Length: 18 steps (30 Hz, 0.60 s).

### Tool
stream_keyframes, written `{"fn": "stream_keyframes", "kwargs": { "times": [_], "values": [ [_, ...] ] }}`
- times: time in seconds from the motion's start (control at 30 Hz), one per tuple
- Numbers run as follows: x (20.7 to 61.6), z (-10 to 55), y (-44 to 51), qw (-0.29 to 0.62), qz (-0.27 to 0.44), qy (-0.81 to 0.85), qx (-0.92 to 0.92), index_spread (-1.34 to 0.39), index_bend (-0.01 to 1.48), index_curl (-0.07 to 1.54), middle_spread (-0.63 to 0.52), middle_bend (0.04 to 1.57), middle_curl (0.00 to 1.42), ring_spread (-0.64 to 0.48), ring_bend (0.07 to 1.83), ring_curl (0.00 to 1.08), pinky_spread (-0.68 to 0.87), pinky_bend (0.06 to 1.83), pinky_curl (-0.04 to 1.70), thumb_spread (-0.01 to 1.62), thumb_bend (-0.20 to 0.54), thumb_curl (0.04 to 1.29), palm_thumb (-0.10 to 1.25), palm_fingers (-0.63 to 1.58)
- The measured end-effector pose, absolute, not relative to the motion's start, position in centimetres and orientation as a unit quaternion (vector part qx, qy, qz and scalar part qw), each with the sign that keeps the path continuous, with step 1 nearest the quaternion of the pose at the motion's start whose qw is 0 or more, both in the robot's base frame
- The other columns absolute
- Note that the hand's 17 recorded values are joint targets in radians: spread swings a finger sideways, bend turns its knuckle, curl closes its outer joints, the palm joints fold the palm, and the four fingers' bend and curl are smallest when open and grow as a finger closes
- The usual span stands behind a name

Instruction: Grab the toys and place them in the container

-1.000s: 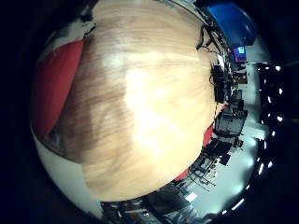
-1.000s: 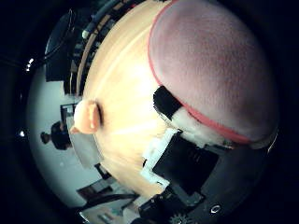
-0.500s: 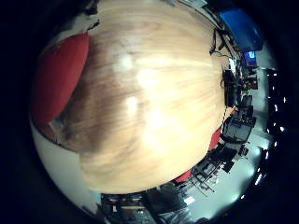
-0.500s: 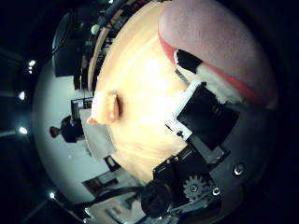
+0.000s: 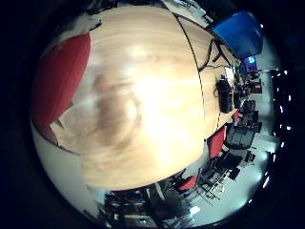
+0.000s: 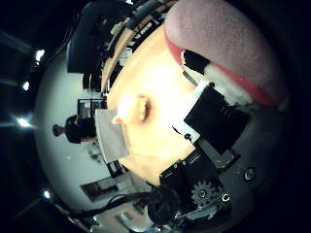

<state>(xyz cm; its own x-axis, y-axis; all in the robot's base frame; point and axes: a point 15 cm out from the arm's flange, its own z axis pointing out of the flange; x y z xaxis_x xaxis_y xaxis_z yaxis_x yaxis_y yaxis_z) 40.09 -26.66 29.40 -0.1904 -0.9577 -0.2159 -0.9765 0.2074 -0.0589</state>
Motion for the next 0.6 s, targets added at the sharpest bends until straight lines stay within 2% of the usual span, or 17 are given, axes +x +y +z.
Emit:
{"fn": "stream_keyframes", "kwargs": {
  "times": [0.3,0.6],
  "values": [
    [41.3,38.6,-16.5,0.167,0.024,0.716,-0.678,-0.55,0.36,0.45,-0.46,0.69,0.64,-0.34,1.19,0.48,-0.51,1.21,0.44,0.97,-0.015,0.43,1.13,1.19],
    [42.1,44.0,-4.7,0.199,0.015,0.657,-0.727,-0.56,0.32,0.5,-0.46,0.71,0.65,-0.33,1.19,0.48,-0.51,1.2,0.45,0.97,-0.015,0.43,1.13,1.19]
  ]
}}
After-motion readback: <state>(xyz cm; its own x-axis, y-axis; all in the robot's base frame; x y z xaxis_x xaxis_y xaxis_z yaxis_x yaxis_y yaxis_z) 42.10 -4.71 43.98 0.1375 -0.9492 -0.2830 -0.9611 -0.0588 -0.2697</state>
